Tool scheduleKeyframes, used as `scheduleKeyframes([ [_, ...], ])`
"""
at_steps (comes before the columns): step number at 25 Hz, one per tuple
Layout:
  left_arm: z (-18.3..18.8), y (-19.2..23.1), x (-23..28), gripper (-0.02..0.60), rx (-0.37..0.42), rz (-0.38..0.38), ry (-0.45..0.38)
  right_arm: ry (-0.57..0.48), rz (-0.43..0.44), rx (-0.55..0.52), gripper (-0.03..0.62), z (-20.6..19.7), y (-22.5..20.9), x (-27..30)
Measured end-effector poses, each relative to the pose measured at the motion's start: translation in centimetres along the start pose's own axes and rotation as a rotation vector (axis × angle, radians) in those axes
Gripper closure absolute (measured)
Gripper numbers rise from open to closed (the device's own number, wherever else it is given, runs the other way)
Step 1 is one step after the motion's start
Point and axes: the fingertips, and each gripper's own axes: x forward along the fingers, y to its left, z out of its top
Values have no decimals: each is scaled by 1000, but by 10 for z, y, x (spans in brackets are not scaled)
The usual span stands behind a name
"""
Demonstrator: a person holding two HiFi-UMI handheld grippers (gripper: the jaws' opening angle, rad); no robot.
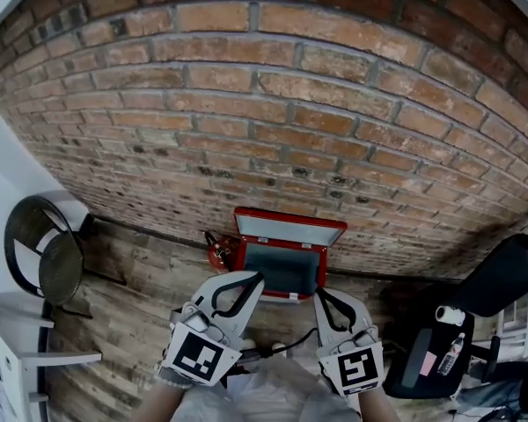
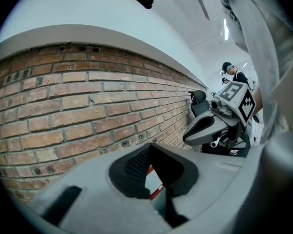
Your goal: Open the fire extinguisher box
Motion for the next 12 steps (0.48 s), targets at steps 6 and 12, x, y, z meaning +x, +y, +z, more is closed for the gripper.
scheduleKeyframes([
  [6, 6, 2, -5, 583, 30, 5, -4, 8, -2, -13, 589, 3, 4, -3],
  [12, 1, 3, -5, 583, 10, 10, -11, 0, -10, -46, 589, 10, 3, 1],
])
